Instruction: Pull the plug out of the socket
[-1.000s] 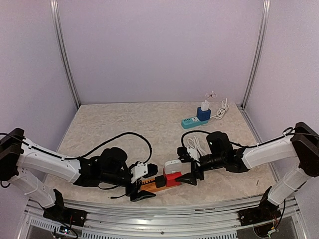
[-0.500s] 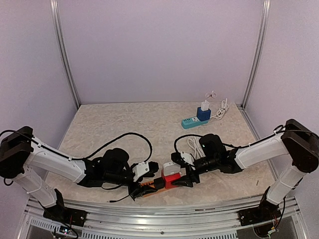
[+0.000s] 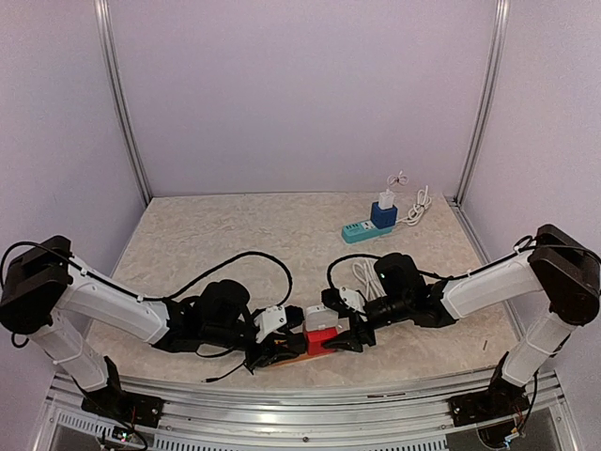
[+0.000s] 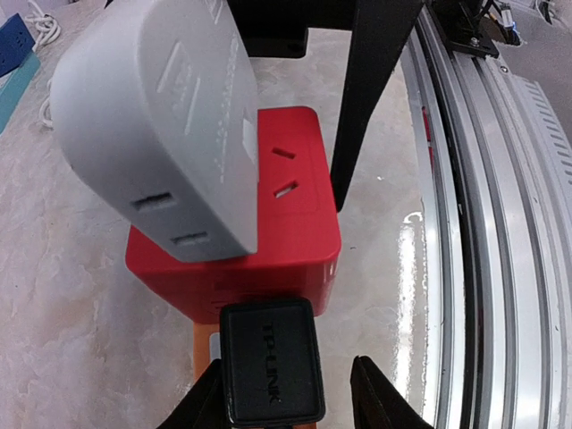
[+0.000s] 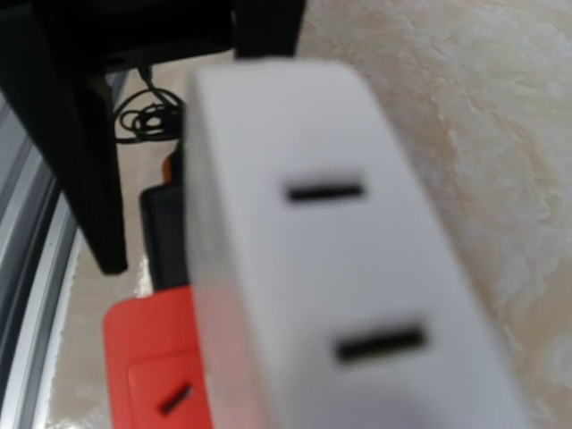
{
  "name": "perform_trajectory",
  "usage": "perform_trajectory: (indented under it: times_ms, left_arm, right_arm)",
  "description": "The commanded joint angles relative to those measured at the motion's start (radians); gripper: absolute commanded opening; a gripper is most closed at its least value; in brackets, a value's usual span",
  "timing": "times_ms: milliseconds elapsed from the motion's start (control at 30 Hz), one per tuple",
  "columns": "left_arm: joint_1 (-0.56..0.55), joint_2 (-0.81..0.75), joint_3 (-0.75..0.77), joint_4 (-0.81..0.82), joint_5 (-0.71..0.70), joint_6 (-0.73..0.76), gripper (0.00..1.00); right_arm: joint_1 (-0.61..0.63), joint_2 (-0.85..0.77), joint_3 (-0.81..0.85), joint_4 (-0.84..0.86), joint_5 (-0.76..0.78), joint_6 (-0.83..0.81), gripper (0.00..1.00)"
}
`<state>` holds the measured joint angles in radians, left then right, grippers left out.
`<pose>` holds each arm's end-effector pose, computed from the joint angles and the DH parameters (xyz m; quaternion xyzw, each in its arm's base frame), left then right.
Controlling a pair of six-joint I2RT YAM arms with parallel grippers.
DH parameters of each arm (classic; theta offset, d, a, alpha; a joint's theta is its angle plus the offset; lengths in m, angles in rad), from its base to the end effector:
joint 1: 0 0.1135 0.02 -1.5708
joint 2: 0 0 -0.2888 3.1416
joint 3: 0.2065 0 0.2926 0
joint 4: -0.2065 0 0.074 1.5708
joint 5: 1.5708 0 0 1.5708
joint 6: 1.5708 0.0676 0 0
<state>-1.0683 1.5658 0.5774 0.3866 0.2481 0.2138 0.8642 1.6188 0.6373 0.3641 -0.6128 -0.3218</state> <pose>0.1498 -0.3070 0.1171 0.5713 0.6693 -0.2912 0.3753 0.1966 0.2902 0.1224 -0.5882 0.6252 0.3754 0.3497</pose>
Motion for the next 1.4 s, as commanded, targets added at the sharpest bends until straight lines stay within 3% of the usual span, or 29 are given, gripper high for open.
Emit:
perform_trajectory:
  times_ms: [0,400,867,1133,1367]
  left_arm:
    - [-0.009,0.03,0.042,-0.007,-0.007,0.007,0.42]
    - [-0.042,0.014,0.044,0.031,-0.054,0.036,0.23]
    - [-0.003,0.002,0.046,0.086,0.019,-0.066,0.17]
    - [-0.062,0.008,0.044,0.058,-0.046,0.071,0.14]
    - [0.009,-0.023,0.036,0.072,0.039,-0.043,0.14]
  right_arm:
    - [0.013,0.019,-0.002,-0.003,0.017,-0.001,0.66]
    - [0.015,0.029,0.001,-0.01,0.042,-0.003,0.46]
    - [0.015,0.038,0.005,-0.024,0.071,-0.005,0.3]
    - [0.015,0.045,0.008,-0.031,0.094,-0.004,0.25]
    - [0.015,0.045,0.008,-0.035,0.102,-0.005,0.21]
